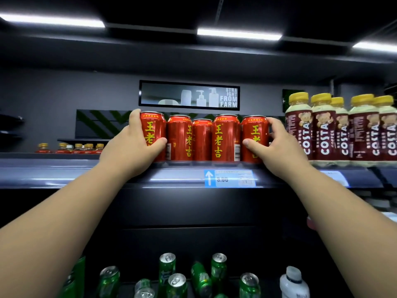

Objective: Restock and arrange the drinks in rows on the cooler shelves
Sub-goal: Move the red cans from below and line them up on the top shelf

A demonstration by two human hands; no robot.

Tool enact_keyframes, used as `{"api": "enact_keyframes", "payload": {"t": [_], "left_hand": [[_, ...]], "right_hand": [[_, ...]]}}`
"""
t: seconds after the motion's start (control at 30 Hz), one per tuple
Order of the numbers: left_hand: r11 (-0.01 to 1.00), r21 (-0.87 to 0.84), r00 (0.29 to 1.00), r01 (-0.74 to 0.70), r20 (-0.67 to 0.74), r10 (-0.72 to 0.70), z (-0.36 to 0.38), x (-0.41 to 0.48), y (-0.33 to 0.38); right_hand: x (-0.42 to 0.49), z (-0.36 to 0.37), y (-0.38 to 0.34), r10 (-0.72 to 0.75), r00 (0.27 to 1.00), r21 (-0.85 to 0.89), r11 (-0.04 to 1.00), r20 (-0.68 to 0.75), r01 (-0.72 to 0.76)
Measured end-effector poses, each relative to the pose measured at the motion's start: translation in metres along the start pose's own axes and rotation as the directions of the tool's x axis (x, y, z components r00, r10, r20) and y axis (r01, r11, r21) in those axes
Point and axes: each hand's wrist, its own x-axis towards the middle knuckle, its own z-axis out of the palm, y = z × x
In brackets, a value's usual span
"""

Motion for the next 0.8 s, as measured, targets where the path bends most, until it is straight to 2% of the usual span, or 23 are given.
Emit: {"api": "enact_keyframes", "payload": {"t": [0.37,0.47,0.57,0.67,0.8], "left_hand": [[0.999,0.036,0.999,-0.019,-0.043,0.02,0.001,-0.004,-0.001],[0.999,0.042,0.999,-0.023,-0.041,0.025,0.0,-0.005,-0.001],[0.999,0.044,0.999,-0.025,-0.027,0.026,0.0,-0.003,-0.002],[0.999,0.028,0.999,-0.031,-0.016,0.031,-0.001,-0.002,-0.003],[0.999,0.017,0.999,-0.035,-0.017,0.035,-0.001,-0.003,-0.003]], "right_hand": [[-0.004,0.0,-0.001,-0.044,0.999,-0.058,0.997,-0.019,0.043],[-0.007,-0.002,-0.005,-0.113,0.992,-0.068,0.992,-0.049,0.11],[-0.003,-0.013,-0.02,-0.229,0.972,-0.162,0.963,-0.057,0.217],[0.019,-0.027,-0.056,-0.276,0.96,-0.307,0.91,0.051,0.278],[0.048,-0.033,-0.097,-0.106,0.937,-0.47,0.843,0.334,0.262]]}}
